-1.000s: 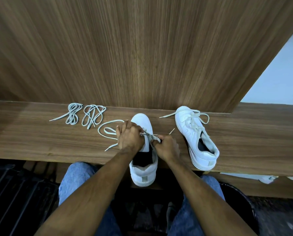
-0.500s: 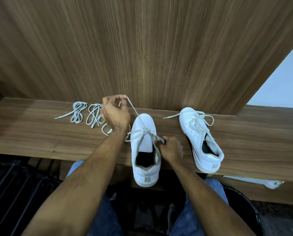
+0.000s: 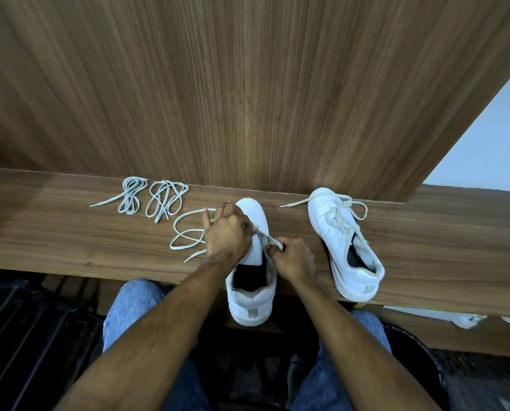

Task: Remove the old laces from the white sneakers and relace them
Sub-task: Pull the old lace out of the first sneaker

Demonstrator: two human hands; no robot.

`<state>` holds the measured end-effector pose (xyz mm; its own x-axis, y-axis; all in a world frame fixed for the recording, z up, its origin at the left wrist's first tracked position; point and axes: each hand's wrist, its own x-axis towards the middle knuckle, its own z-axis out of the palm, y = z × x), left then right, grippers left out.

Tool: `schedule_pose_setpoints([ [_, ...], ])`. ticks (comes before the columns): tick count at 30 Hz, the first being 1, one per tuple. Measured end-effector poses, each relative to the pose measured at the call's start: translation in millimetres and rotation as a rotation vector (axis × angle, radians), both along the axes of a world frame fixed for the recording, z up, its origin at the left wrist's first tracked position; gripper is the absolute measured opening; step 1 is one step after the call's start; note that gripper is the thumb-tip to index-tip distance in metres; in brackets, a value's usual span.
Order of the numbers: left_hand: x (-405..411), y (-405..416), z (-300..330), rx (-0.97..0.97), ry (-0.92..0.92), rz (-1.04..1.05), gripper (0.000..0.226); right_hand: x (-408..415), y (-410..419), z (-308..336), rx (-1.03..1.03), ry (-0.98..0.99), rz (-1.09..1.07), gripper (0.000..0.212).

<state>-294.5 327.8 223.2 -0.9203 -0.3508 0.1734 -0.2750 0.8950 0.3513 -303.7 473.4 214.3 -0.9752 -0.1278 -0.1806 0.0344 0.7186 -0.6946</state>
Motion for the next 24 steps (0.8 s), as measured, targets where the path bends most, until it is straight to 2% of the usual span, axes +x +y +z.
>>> schedule_pose_setpoints([
  [3, -1, -12, 14, 0.275, 0.217, 0.237, 0.011, -2, -1, -3, 0.002, -0.006, 0.0, 0.021],
  [5, -5, -23, 23, 0.428, 0.274, 0.374, 0.009, -4, -2, -5, 0.016, -0.006, 0.0, 0.022],
  [9, -4, -37, 26, 0.365, 0.206, 0.349, 0.039, -5, -2, -8, 0.012, 0.0, 0.011, 0.02],
  [11, 3, -34, 18, 0.334, 0.146, 0.248, 0.034, -4, -2, -8, 0.013, 0.011, 0.015, 0.022],
  [15, 18, -11, 4, 0.276, -0.233, 0.105, 0.036, -5, -1, -3, 0.032, 0.024, 0.03, 0.022],
  [17, 21, -5, 1, 0.264, -0.235, 0.166, 0.028, -6, 0, -1, 0.027, 0.018, 0.042, 0.021],
  [21, 27, -11, -4, 0.51, -0.15, 0.36, 0.013, -9, -1, -2, 0.041, 0.027, 0.065, 0.023],
  [24, 31, -17, -8, 0.663, -0.129, 0.405, 0.022, -15, -8, 2, 0.127, 0.05, 0.1, 0.033],
])
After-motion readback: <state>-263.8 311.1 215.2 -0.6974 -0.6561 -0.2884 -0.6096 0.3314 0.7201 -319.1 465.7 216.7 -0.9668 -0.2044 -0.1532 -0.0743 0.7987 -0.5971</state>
